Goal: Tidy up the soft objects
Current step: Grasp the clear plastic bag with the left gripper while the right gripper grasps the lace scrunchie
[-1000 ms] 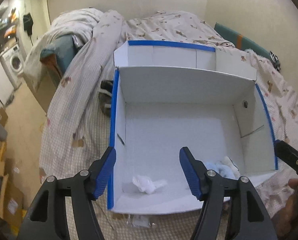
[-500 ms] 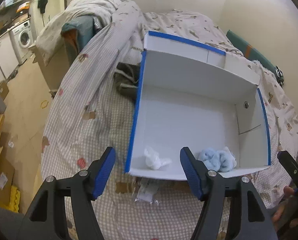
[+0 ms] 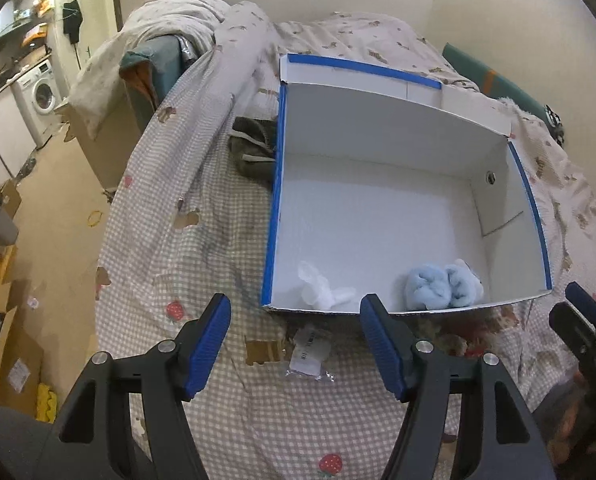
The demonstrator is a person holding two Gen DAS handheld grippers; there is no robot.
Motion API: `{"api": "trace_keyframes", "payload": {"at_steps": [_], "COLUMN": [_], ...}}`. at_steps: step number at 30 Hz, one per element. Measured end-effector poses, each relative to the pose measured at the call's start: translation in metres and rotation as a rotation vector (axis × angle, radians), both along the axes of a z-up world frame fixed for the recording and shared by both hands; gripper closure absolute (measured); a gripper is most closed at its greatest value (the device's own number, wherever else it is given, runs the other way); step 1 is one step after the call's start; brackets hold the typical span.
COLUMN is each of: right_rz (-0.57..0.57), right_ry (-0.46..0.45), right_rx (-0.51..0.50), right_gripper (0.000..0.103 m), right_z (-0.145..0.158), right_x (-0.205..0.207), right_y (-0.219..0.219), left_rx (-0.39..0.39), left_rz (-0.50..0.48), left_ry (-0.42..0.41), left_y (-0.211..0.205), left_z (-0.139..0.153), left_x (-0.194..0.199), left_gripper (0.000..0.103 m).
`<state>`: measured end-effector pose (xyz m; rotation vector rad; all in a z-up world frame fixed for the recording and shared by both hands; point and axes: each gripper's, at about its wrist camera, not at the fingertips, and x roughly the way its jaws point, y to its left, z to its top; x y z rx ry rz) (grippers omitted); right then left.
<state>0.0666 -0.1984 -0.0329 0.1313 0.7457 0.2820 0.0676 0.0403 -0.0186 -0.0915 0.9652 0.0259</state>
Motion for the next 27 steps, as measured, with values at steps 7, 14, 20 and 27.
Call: {"api": "trace_keyframes", "payload": {"at_steps": [7, 14, 20, 27], "right_rz": [-0.036, -0.041, 0.025, 0.029], "right_ry": [0.053, 0.074, 0.138, 0.208], "right_rx": [0.004, 0.003, -0.038, -0.028], "right_gripper": [0.0, 0.0, 0.0, 0.0], "right_z": [-0.005, -0.009, -0.025, -0.04], "right_x": [0.004, 0.002, 0.001, 0.006], "right_y": [-0.01, -0.014, -0.001, -0.001], "left_rx": [0.011, -0.001, -0.011, -0.006], "left_rz": [0.051, 0.052, 0.137, 0.064], "left_ry": [-0.059, 0.047, 0.18, 0.303], "left_y": [0.001, 0.01, 0.026, 0.006], "left_z": [-0.007, -0.022, -0.048, -0.082], "left_x": [-0.008, -0.003, -0.001, 0.012], "left_gripper": [0.039, 0.039, 0.039, 0.039]}}
